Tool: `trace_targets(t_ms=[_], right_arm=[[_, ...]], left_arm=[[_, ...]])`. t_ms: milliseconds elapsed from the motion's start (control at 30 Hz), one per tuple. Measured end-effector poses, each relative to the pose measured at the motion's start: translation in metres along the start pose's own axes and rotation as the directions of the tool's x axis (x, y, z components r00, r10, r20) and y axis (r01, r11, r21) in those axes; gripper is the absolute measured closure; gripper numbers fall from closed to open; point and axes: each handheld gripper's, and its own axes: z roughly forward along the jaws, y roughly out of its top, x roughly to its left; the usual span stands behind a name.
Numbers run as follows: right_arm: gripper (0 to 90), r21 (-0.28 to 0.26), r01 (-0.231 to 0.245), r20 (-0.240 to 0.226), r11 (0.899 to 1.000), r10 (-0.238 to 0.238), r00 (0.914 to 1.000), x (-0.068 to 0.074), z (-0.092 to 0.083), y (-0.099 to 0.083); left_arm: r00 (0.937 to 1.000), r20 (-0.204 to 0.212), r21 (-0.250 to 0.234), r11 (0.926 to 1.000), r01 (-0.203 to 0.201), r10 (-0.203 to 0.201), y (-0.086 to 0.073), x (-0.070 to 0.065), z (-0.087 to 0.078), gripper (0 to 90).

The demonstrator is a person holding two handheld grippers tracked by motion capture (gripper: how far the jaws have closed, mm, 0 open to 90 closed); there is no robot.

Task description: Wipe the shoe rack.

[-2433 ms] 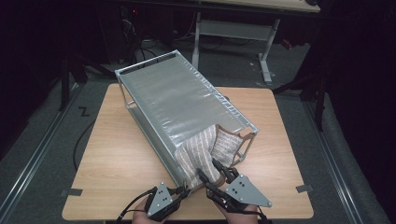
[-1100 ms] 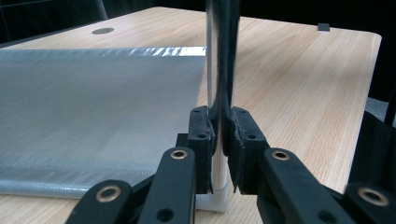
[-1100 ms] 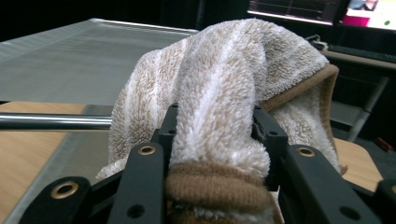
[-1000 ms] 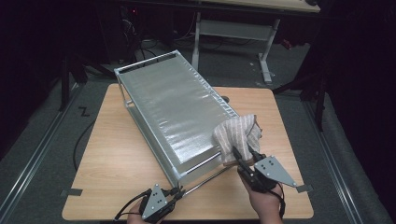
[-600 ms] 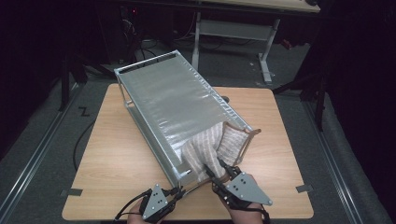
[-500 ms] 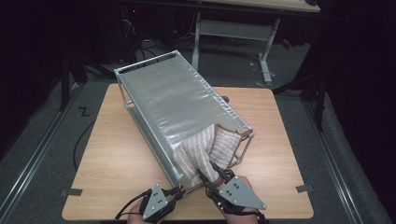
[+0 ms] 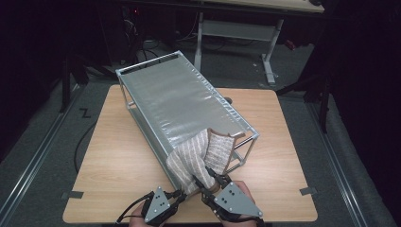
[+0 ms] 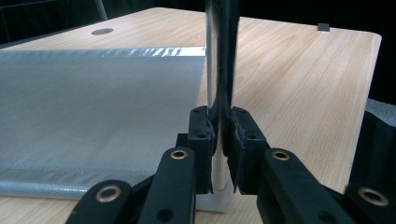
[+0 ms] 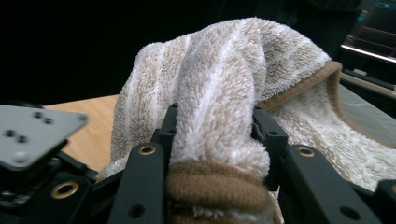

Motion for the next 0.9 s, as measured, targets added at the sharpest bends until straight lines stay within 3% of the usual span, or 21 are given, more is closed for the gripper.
trace_targets(t_ms=[200, 300, 333, 400, 433, 467, 667, 900], right_arm=[[63.7, 0.015, -0.036, 0.073, 0.999, 0.035, 0.9967, -0.026, -0.002, -0.006], [63.7, 0.023, -0.053, 0.110, 0.998, 0.050, 0.9926, -0.037, -0.004, -0.010], [63.7, 0.026, -0.071, 0.138, 0.997, 0.067, 0.9881, -0.048, -0.006, -0.013], [63.8, 0.030, -0.080, 0.171, 0.996, 0.073, 0.9825, -0.058, -0.007, -0.016], [63.8, 0.030, -0.080, 0.171, 0.996, 0.073, 0.9825, -0.058, -0.007, -0.016], [63.9, 0.035, -0.096, 0.207, 0.995, 0.087, 0.9744, -0.069, -0.009, -0.020], [64.1, 0.043, -0.144, 0.297, 0.989, 0.124, 0.9466, -0.099, -0.014, -0.031], [64.7, 0.041, -0.219, 0.369, 0.975, 0.188, 0.9100, -0.129, -0.021, -0.044]], left_arm=[[1.0000, 0.002, -0.001, 1.0000, 0.002, -0.002, 0.000, 0.000, 0.000, 80.0], [1.0000, 0.003, -0.001, 1.0000, 0.003, -0.003, 0.000, 0.000, 0.000, 80.0], [1.0000, 0.003, -0.001, 1.0000, 0.004, -0.004, 0.000, 0.000, 0.000, 80.0], [1.0000, 0.003, 0.000, 1.0000, 0.004, -0.004, 0.000, 0.000, 0.000, 80.0], [1.0000, 0.003, 0.000, 1.0000, 0.004, -0.004, 0.000, 0.000, 0.000, 80.0], [1.0000, 0.004, 0.000, 1.0000, 0.005, -0.005, 0.000, 0.000, 0.000, 80.1], [1.0000, 0.004, 0.001, 1.0000, 0.005, -0.005, 0.000, 0.000, 0.000, 80.1], [1.0000, 0.003, -0.001, 1.0000, 0.006, -0.006, 0.000, 0.000, 0.000, 80.1]])
